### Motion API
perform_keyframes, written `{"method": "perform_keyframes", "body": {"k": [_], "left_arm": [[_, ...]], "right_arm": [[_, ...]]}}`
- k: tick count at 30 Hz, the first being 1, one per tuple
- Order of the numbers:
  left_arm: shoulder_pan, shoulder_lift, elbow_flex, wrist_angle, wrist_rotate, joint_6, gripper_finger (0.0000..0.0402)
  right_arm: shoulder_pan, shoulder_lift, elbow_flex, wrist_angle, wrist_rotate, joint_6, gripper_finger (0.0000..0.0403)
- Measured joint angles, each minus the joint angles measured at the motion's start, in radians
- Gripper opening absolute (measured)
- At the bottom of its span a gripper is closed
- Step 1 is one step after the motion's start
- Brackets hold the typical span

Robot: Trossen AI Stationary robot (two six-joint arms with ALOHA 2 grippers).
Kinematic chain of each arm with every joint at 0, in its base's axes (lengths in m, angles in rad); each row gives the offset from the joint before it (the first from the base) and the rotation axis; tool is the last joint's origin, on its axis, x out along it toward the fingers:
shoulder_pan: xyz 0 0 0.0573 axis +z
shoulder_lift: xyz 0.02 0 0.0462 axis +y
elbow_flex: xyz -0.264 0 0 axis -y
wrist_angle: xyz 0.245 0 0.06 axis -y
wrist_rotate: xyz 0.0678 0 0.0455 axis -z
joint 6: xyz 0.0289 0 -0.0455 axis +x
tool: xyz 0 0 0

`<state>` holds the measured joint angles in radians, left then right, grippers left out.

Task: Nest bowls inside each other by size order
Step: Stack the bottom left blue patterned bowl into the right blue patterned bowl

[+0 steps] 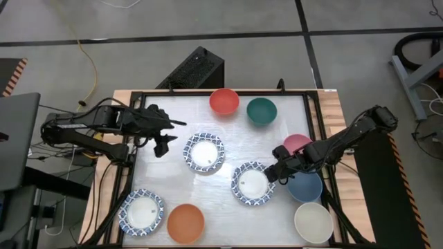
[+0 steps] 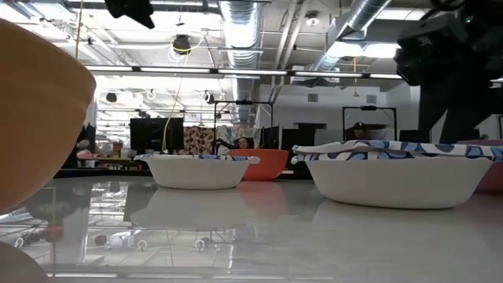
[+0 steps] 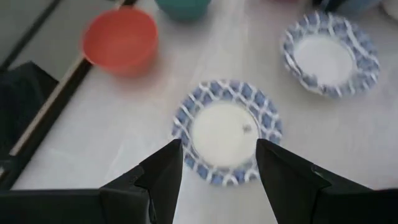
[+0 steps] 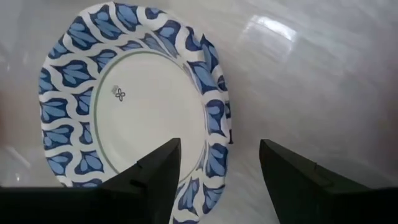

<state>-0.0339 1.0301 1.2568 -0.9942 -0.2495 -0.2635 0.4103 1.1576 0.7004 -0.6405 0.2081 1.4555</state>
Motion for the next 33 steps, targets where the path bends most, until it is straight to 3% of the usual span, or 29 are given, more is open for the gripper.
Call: {"method": "perform_keyframes", "body": {"k": [11, 16, 20, 33], "left_arm": [[-0.164, 0.083, 0.0, -0.207, 0.301, 0.124, 0.0193], [-0.261, 0.145, 0.0, -0.295, 0.321, 0.139, 0.0193], [-0.32, 0.145, -0.023, -0.264, 0.32, 0.121, 0.0193], [-0.497, 0.047, -0.344, -0.012, 0.334, -0.041, 0.0193]], "right_arm": [[-0.029, 0.0, 0.09, -0.062, 0.001, -0.136, 0.024], [-0.041, 0.0, 0.11, -0.062, 0.003, -0.156, 0.024], [-0.041, 0.0, 0.11, -0.066, 0.007, -0.158, 0.024], [-0.041, 0.0, 0.11, -0.067, 0.035, -0.155, 0.024]]}}
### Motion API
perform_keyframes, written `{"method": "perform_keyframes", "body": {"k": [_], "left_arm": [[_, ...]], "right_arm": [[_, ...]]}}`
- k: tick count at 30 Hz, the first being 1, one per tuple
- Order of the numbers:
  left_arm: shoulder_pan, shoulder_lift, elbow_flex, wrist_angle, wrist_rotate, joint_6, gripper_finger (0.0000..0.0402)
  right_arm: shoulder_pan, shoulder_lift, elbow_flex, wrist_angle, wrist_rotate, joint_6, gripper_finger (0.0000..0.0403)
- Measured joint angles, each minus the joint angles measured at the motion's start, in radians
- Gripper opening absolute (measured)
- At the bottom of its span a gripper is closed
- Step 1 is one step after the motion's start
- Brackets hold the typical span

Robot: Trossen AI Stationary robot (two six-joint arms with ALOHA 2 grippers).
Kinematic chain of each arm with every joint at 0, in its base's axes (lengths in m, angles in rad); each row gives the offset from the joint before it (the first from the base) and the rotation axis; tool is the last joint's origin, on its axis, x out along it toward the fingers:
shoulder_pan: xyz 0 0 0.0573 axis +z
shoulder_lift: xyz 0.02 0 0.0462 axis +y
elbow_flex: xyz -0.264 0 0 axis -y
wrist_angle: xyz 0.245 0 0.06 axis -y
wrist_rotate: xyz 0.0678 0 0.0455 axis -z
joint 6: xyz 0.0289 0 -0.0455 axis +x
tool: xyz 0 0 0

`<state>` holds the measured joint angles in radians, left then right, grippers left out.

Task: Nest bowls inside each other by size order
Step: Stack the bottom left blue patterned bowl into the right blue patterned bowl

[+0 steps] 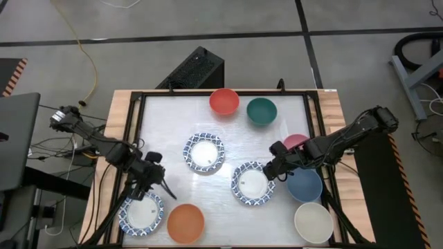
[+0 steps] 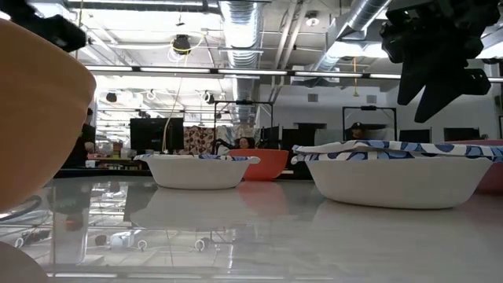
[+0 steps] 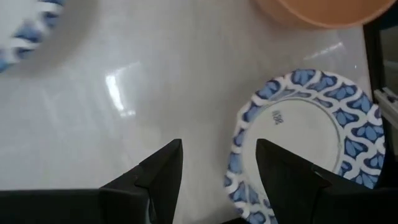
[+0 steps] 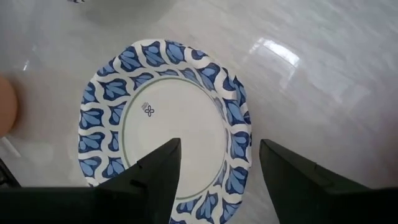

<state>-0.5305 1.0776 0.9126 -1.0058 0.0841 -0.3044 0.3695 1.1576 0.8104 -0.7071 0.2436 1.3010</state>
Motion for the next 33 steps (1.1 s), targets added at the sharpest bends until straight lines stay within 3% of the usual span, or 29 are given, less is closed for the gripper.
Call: {"method": "perform_keyframes", "body": {"k": [5, 15, 23, 33], "left_arm": [[-0.084, 0.003, -0.086, 0.122, 0.004, -0.058, 0.0193], [-0.165, 0.003, -0.196, 0.187, -0.044, -0.12, 0.019], [-0.172, 0.003, -0.291, 0.351, -0.019, -0.13, 0.0176], [-0.172, 0.003, -0.387, 0.421, -0.004, -0.141, 0.0175]], "right_arm": [[0.0, 0.0, 0.0, 0.001, 0.0, 0.008, 0.024], [0.0, 0.0, -0.001, 0.003, -0.001, 0.01, 0.024], [0.0, 0.0, -0.001, 0.003, -0.006, 0.018, 0.024], [0.0, 0.0, -0.001, 0.004, -0.013, 0.027, 0.024]]}}
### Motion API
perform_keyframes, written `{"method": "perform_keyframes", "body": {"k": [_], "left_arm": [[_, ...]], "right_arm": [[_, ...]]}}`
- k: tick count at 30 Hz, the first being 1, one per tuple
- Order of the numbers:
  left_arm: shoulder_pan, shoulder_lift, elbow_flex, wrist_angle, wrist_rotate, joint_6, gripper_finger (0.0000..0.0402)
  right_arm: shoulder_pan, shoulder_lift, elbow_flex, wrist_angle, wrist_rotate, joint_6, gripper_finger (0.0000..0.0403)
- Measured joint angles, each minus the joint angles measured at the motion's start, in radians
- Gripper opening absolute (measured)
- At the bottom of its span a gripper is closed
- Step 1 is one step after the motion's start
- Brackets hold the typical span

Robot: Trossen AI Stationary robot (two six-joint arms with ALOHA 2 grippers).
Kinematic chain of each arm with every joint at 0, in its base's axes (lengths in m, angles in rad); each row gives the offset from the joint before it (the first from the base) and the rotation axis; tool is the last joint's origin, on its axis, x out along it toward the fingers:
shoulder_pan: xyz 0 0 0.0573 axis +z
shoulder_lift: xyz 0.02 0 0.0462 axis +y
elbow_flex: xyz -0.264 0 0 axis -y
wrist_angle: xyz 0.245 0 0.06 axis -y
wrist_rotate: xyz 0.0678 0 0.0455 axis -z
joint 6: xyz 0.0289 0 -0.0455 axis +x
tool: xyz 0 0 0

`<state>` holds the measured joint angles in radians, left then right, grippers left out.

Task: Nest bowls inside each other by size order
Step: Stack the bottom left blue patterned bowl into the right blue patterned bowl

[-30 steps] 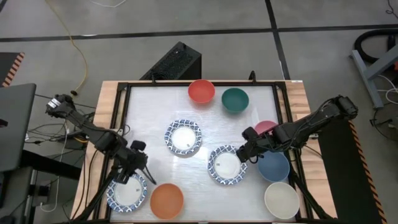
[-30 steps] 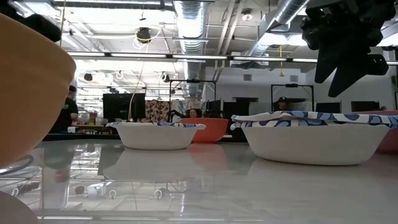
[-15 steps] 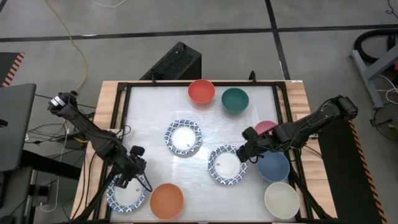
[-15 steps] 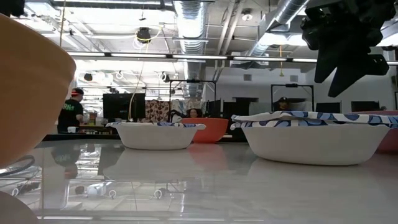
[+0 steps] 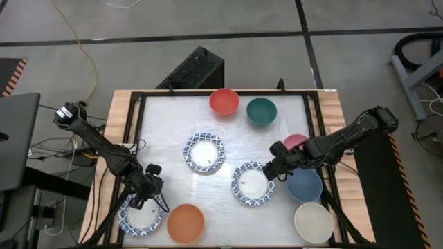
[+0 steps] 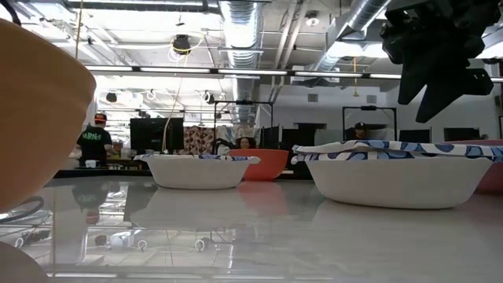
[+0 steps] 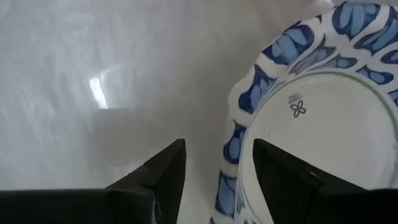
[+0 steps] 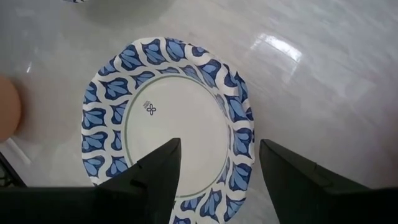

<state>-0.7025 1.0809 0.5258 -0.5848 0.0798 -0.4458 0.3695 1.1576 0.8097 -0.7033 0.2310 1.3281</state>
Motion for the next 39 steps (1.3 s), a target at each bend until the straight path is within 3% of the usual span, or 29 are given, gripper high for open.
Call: {"method": "perform_keyframes", "body": {"k": [6, 14, 16, 32, 39], "left_arm": [[0.0, 0.0, -0.016, -0.004, 0.013, -0.01, 0.0145], [0.0, 0.0, -0.016, 0.002, 0.043, -0.005, 0.0023], [0.0, 0.0, -0.016, 0.002, 0.047, -0.014, 0.0008], [0.146, -0.001, -0.016, -0.013, -0.006, -0.384, 0.0], [0.22, -0.003, -0.015, -0.109, -0.032, -0.511, 0.0]], "right_arm": [[0.0, 0.0, 0.0, -0.001, -0.018, 0.007, 0.024], [0.0, 0.0, 0.0, -0.001, -0.018, 0.007, 0.024], [0.0, 0.0, 0.0, -0.001, -0.018, 0.007, 0.024], [-0.034, 0.0, 0.0, 0.0, -0.016, 0.068, 0.024], [-0.065, 0.0, 0.0, 0.0, -0.016, 0.064, 0.024]]}}
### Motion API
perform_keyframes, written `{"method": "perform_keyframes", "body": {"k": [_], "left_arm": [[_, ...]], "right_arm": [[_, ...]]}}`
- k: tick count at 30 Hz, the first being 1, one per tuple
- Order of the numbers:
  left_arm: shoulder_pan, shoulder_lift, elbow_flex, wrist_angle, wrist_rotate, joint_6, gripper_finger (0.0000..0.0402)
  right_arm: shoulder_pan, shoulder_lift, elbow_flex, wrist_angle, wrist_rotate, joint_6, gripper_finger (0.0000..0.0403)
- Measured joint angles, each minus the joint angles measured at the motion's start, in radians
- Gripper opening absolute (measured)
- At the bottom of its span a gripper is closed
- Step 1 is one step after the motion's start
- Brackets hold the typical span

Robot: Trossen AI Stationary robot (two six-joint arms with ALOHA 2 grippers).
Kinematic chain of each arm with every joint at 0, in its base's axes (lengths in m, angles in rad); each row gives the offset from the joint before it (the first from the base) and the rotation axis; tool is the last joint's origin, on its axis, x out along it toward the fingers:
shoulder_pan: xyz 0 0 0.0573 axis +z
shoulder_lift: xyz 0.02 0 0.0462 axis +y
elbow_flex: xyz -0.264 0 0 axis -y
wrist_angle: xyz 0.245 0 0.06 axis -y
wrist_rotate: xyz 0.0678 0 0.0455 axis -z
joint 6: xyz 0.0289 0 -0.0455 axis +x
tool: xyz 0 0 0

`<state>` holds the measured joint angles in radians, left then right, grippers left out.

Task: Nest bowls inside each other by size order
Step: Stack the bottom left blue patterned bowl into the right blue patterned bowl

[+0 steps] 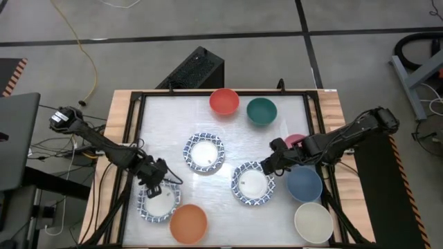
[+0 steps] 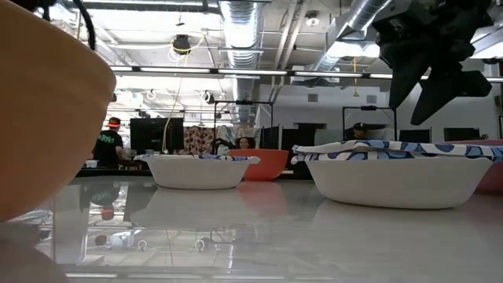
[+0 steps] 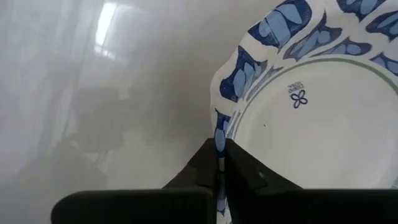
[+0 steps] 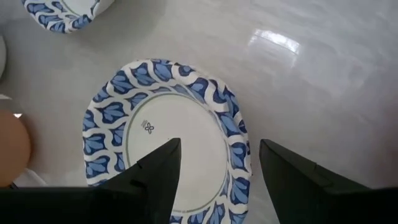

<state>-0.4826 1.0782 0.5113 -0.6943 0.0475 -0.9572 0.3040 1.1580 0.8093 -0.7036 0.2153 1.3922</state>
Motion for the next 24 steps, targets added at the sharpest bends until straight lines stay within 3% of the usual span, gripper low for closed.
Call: {"method": "perform_keyframes", "body": {"k": [13, 17, 24], "left_arm": [[0.136, 0.001, 0.083, -0.096, -0.067, -0.155, 0.0], [0.17, 0.001, 0.137, -0.156, -0.11, -0.16, 0.0], [0.198, 0.001, 0.241, -0.242, -0.087, -0.136, 0.0]], "right_arm": [[-0.056, 0.0, 0.0, 0.004, 0.004, -0.005, 0.024], [-0.083, 0.0, 0.0, 0.036, 0.003, -0.019, 0.024], [-0.123, 0.0, 0.0, 0.162, -0.01, -0.092, 0.024]]}}
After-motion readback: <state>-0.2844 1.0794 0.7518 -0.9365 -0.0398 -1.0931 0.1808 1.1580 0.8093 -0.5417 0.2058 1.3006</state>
